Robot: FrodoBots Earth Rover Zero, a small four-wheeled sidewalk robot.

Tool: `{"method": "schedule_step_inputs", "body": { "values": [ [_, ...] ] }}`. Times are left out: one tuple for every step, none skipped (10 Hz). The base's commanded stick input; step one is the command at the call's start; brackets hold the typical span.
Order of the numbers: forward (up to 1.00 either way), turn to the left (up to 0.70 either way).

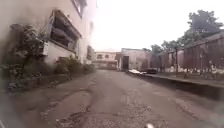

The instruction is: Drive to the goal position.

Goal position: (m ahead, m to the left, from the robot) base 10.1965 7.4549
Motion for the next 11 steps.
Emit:
{"method": "schedule_step_inputs", "body": {
  "values": [
    [1.0, -0.01],
    [1.0, -0.01],
    [1.0, -0.01],
    [1.0, -0.01],
    [1.0, -0.01],
    [1.0, -0.01],
    [1.0, -0.01],
    [1.0, -0.01],
    [1.0, -0.01],
    [1.0, -0.01],
    [1.0, -0.01]
  ]
}}
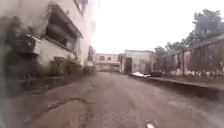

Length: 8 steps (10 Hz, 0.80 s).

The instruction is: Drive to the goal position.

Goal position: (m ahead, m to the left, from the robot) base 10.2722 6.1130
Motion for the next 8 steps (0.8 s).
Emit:
{"method": "schedule_step_inputs", "body": {
  "values": [
    [1.0, -0.01],
    [1.0, -0.01],
    [1.0, -0.01],
    [1.0, -0.01],
    [1.0, -0.01],
    [1.0, -0.01],
    [1.0, -0.01],
    [1.0, -0.01]
  ]
}}
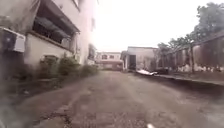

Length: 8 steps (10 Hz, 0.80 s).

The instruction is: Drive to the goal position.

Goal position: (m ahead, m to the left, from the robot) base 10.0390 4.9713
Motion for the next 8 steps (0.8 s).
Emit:
{"method": "schedule_step_inputs", "body": {
  "values": [
    [1.0, -0.01],
    [1.0, -0.01],
    [1.0, -0.01],
    [1.0, -0.01],
    [1.0, -0.01],
    [1.0, -0.01],
    [1.0, -0.01],
    [1.0, -0.01]
  ]
}}
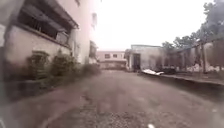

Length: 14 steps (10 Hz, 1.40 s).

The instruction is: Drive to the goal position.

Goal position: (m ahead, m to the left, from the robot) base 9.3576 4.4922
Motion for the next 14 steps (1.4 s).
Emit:
{"method": "schedule_step_inputs", "body": {
  "values": [
    [1.0, -0.01],
    [1.0, -0.01],
    [1.0, -0.01],
    [1.0, -0.01],
    [1.0, -0.01],
    [1.0, -0.01],
    [1.0, -0.01],
    [1.0, -0.01],
    [1.0, -0.01],
    [1.0, -0.01],
    [1.0, -0.01],
    [1.0, -0.01],
    [1.0, -0.01],
    [1.0, -0.01]
  ]
}}
